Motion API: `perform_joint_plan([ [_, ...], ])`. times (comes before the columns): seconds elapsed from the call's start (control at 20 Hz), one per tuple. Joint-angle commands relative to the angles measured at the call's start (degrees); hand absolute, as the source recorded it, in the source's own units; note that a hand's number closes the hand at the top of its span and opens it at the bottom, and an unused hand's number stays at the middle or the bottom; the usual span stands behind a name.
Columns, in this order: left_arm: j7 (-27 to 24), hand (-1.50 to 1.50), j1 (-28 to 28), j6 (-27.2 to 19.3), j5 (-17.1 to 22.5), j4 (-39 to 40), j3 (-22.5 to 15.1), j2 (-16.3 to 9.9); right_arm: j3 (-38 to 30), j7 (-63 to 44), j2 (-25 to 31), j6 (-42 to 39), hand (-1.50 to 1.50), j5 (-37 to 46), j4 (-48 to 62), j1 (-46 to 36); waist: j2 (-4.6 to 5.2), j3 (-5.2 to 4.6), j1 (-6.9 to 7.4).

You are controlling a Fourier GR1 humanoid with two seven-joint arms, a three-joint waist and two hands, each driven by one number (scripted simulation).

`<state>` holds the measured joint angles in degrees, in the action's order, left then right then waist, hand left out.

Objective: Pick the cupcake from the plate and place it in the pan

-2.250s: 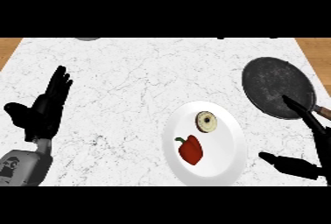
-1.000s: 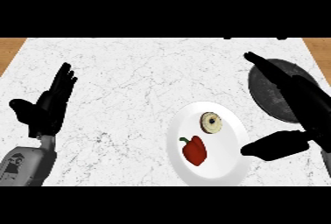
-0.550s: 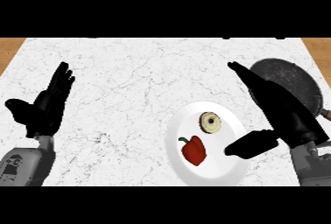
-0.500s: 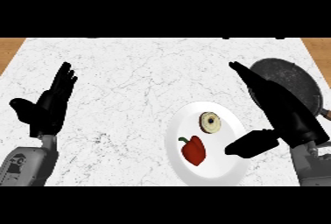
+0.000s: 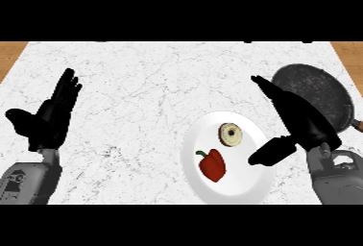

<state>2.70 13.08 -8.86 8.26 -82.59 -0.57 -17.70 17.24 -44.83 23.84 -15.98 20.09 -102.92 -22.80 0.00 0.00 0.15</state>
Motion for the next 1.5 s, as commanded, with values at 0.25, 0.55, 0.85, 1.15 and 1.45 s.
perform_joint_plan([
  [0.25,1.6,0.0,0.9,1.4,-2.0,-0.7,1.9,1.4,-2.3,5.1,-5.4,-6.8,-1.5,2.1,8.9,-3.4,0.02,-0.01,0.08],
  [0.55,2.1,0.0,0.7,0.6,-3.5,-0.9,1.9,3.7,1.6,2.4,-10.6,-6.9,-1.5,8.9,11.1,-4.3,0.01,-0.01,0.11],
  [0.85,0.5,0.0,-2.0,3.0,-3.1,-1.9,2.5,3.7,1.6,4.6,-8.3,-9.8,-1.5,13.9,16.3,-4.6,0.02,-0.01,0.16],
  [1.15,5.4,0.0,0.7,1.4,-5.1,-4.5,2.5,4.2,4.3,1.5,-12.5,-10.2,-1.5,18.2,16.8,-1.4,0.0,0.01,0.03],
  [1.45,2.2,0.0,0.3,4.4,-4.7,-2.6,4.6,4.9,-1.2,5.7,-13.7,-14.1,-1.5,19.3,20.9,-4.7,0.02,-0.01,0.01],
])
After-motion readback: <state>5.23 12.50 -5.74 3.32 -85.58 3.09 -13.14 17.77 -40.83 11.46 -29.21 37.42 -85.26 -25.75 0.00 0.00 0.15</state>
